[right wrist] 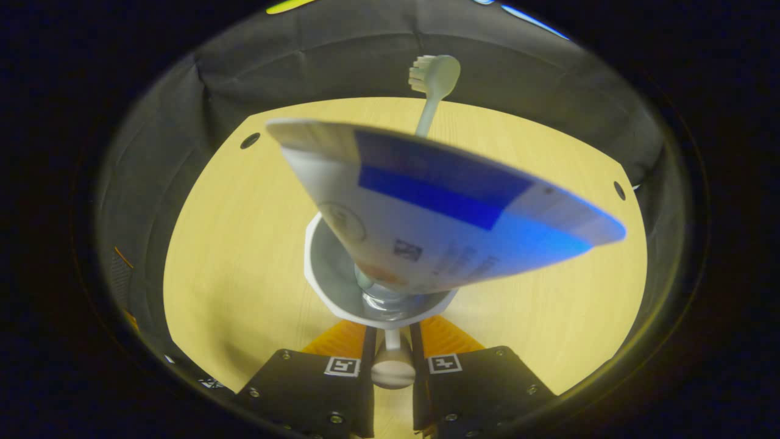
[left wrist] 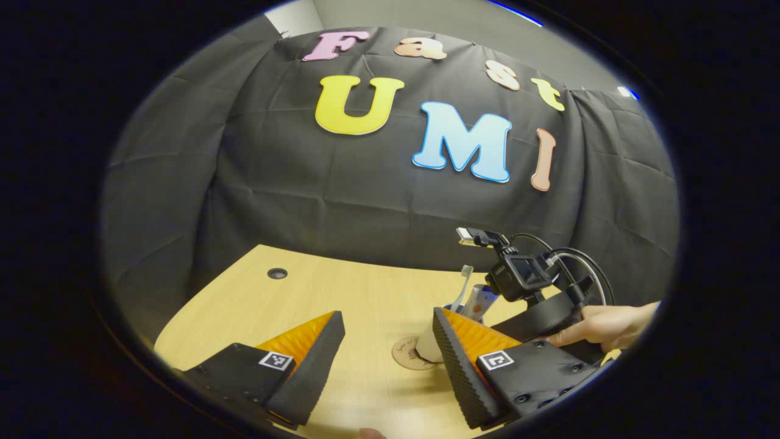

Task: Put the toothbrush and toothpaste on the desktop into the cup, then pick up the cup and place it on the coaster on the desktop.

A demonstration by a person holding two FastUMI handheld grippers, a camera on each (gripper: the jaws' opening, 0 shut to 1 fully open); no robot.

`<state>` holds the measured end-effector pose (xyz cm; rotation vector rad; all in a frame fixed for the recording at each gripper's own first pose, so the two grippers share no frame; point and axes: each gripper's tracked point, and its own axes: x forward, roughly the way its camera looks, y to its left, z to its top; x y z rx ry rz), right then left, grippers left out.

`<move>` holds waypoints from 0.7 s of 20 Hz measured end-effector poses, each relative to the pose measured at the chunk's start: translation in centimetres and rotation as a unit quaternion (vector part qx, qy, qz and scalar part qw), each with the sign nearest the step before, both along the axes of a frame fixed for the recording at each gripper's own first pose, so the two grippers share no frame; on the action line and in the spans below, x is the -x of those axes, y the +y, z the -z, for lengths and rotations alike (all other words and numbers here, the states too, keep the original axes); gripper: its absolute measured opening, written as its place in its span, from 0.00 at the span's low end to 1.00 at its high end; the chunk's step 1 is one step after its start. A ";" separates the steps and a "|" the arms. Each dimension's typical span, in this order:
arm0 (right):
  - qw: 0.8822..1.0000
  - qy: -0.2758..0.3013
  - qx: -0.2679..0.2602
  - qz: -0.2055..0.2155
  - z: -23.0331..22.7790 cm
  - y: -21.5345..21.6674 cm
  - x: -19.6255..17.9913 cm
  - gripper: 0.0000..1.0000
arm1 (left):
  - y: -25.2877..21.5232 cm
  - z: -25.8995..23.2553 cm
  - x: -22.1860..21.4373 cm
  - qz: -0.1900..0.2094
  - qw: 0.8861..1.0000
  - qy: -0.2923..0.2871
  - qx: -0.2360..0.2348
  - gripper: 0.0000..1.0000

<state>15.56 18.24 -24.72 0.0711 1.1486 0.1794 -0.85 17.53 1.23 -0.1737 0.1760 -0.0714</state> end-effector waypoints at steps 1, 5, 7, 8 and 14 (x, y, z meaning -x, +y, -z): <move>1.000 0.002 0.001 -0.001 0.2 0.3 -0.2 0.25 | 0.2 0.2 0.1 -0.001 1.000 0.001 0.001 0.94; 1.000 0.010 0.008 -0.007 0.5 0.8 -0.2 0.25 | 1.3 0.7 0.2 -0.007 1.000 0.005 0.001 0.94; 1.000 0.005 0.017 -0.013 0.5 1.2 -0.5 0.25 | 1.4 0.6 0.1 -0.008 1.000 0.005 0.003 0.94; 1.000 0.009 0.022 -0.015 0.4 1.4 -0.3 0.25 | 1.5 0.6 0.1 -0.008 1.000 0.004 0.003 0.94; 0.999 0.014 0.032 -0.020 0.3 2.2 -0.8 0.27 | 1.7 0.4 0.3 -0.009 1.000 0.002 0.005 0.94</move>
